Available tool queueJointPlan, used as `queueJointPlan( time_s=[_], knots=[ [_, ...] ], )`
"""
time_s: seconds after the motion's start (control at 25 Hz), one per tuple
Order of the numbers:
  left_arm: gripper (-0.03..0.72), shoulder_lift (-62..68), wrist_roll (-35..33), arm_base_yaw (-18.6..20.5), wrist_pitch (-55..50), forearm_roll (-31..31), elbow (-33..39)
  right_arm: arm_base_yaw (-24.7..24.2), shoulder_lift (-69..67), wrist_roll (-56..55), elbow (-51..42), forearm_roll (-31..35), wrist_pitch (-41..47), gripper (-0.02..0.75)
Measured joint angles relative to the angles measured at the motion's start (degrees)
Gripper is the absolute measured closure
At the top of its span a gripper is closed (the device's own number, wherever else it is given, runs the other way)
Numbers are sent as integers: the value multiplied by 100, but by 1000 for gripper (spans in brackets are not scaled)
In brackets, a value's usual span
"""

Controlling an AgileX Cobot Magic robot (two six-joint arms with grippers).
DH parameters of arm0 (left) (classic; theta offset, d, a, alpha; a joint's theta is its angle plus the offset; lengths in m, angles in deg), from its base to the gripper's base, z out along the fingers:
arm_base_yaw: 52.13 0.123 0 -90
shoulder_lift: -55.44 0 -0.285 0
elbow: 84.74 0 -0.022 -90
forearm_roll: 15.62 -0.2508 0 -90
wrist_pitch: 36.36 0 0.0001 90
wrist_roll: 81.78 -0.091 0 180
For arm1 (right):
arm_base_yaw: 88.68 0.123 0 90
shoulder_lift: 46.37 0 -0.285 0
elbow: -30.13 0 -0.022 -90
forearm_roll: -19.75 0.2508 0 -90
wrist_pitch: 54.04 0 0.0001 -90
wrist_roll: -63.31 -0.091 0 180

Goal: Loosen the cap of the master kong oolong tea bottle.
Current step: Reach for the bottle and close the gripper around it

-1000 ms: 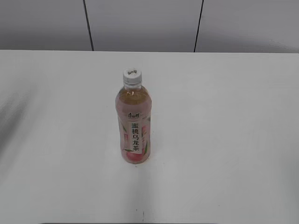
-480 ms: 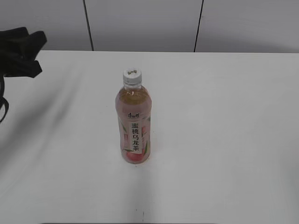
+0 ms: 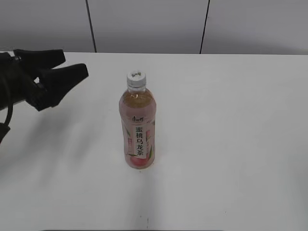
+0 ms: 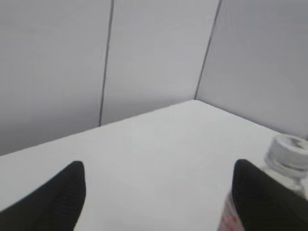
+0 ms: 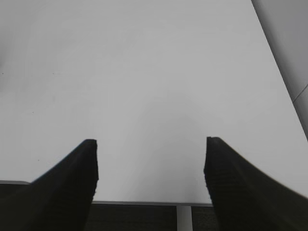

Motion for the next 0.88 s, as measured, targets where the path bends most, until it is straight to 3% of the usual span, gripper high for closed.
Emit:
queueJointPlan(
  time_s=[0.36, 0.6, 0.88],
  knots=[
    [104, 0, 37, 0, 13, -1279, 0, 0, 0, 0, 0, 0, 0, 213],
    [104, 0, 46, -46, 20, -1520, 0, 0, 0, 0, 0, 0, 0, 213],
    [104, 0, 46, -431, 20, -1313, 0, 0, 0, 0, 0, 0, 0, 213]
  ],
)
